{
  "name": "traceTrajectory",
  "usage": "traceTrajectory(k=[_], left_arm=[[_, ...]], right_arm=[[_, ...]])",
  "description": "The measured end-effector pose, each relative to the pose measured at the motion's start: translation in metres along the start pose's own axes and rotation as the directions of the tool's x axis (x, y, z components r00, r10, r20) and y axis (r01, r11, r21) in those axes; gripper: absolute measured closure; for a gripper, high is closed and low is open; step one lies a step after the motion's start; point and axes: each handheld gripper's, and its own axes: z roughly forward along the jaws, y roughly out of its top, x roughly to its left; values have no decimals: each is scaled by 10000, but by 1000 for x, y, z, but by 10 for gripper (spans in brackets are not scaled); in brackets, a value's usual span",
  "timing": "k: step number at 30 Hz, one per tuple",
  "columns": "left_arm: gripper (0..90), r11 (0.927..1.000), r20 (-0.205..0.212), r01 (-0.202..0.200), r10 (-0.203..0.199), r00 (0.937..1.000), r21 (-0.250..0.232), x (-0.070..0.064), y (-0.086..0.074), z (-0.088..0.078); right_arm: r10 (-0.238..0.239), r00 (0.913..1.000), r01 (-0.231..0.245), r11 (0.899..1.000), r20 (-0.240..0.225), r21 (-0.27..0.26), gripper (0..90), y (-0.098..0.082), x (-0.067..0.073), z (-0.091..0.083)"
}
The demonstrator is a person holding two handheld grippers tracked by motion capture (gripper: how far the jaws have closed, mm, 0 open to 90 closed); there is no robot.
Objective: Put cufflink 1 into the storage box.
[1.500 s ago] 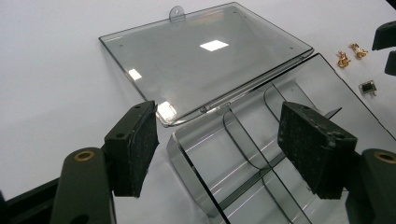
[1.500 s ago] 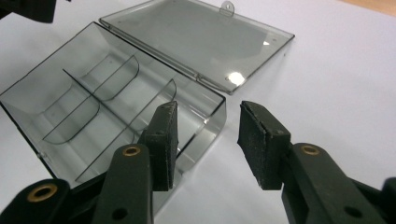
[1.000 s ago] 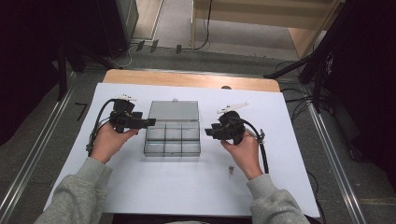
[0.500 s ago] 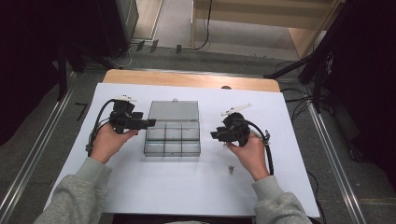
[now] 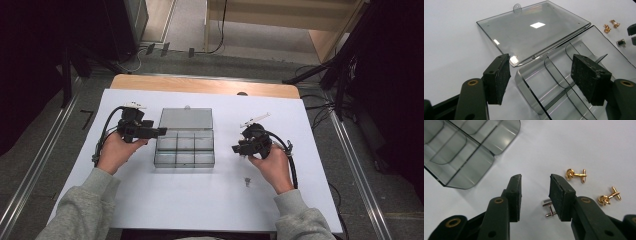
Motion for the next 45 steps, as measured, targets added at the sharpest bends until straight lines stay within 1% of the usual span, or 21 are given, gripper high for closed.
traceTrajectory(k=[3, 10, 12, 13, 18, 21, 27, 31, 37, 43, 45], left_arm=[[326, 10000, 18, -38, 38, 10000, -9, 1, 0, 0], [326, 9999, -40, -102, 102, 9999, 10, 1, 0, 1], [326, 9999, -105, -120, 120, 9999, -2, 1, 0, 1], [326, 9999, -146, -130, 129, 9998, -10, 1, 0, 2], [326, 9999, -103, -117, 116, 9999, -26, 1, 0, 1], [326, 9999, -95, -141, 141, 9999, 1, 1, 0, 1], [326, 9999, -112, -120, 120, 9999, 5, 1, 0, 1], [326, 9999, -123, -119, 119, 9999, 21, 1, 0, 1], [326, 9999, -89, -135, 135, 9999, 26, 1, 0, 2], [326, 9999, -88, -158, 158, 9998, -12, 1, 0, 1], [326, 9999, -108, -144, 144, 9998, 4, 1, 0, 1]], right_arm=[[68, 10000, -69, 9997, 51, 218, 632, -2, -2, 3], [-151, 9995, 134, 9982, 284, 590, 631, -4, -3, 8], [-110, 9994, 89, 9980, 321, 633, 636, -4, -4, 9], [-63, 9995, 43, 9981, 324, 612, 640, -4, -5, 10], [-14, 9993, -20, 9959, 363, 909, 648, -6, -6, 13], [-143, 9993, 108, 9947, 332, 1022, 656, -6, -6, 16], [-214, 9989, 158, 9914, 416, 1301, 667, -8, -8, 21], [-264, 9984, 197, 9912, 490, 1309, 687, -8, -7, 21], [-433, 9969, 341, 9905, 662, 1334, 756, -8, -6, 21], [-398, 9973, 309, 9897, 614, 1396, 765, -7, -5, 21], [-378, 9980, 303, 9895, 506, 1414, 769, -7, -6, 21]])
